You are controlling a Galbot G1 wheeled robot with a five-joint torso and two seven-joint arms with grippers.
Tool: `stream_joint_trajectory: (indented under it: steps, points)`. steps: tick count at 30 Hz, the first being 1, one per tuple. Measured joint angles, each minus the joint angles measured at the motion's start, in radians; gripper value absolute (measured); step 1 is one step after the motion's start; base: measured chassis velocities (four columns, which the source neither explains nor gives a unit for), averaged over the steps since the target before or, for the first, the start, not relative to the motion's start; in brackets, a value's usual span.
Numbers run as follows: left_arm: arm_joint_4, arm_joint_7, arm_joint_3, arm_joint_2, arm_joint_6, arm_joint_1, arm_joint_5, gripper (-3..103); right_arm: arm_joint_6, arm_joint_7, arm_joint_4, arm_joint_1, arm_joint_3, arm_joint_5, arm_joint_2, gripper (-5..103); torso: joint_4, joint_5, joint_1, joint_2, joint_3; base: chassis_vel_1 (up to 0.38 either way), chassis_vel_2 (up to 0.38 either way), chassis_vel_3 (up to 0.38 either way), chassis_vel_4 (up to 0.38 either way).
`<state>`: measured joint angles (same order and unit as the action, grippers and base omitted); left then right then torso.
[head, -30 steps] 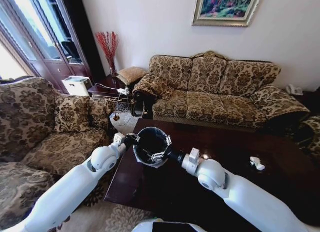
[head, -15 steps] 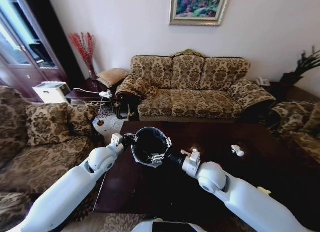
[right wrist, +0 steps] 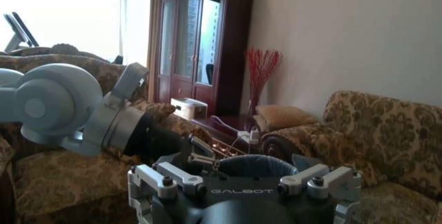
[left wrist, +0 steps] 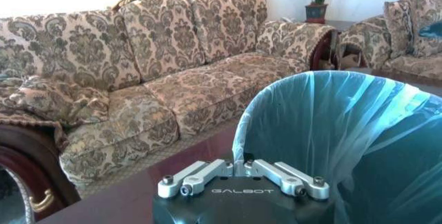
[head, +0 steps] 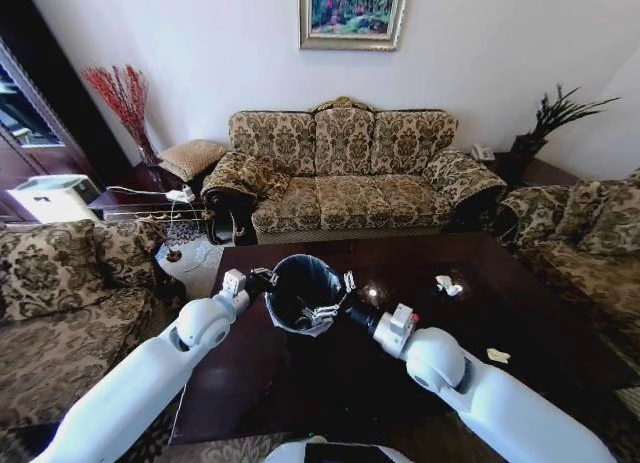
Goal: Move to the front of the table and place the trash on the table into the trash bin.
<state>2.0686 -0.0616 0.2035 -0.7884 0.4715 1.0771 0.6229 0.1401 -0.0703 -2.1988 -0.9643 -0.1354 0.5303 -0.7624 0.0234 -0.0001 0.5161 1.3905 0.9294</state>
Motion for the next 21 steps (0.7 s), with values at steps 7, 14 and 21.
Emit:
stream_joint_trajectory:
  steps: [7,14,21]
  points:
    - [0.002,-0.008,0.012,-0.004,-0.005,0.022,-0.010,2,-0.009,0.042,-0.008,-0.035,0.090,0.026,-0.009,100,0.0001,0.0001,0.000,0.000,0.000,0.000,0.000,0.000,0.000]
    - [-0.032,-0.013,0.031,-0.024,-0.026,0.031,-0.065,2,0.001,0.078,0.009,-0.203,0.348,0.062,-0.008,100,-0.0002,0.0000,0.000,0.000,0.000,0.000,0.000,0.000,0.000]
    - [-0.084,-0.019,0.044,-0.052,-0.044,0.017,-0.135,2,-0.022,0.075,0.116,-0.365,0.499,0.062,-0.077,100,-0.0005,0.0001,0.000,0.000,0.000,0.000,0.000,0.000,0.000]
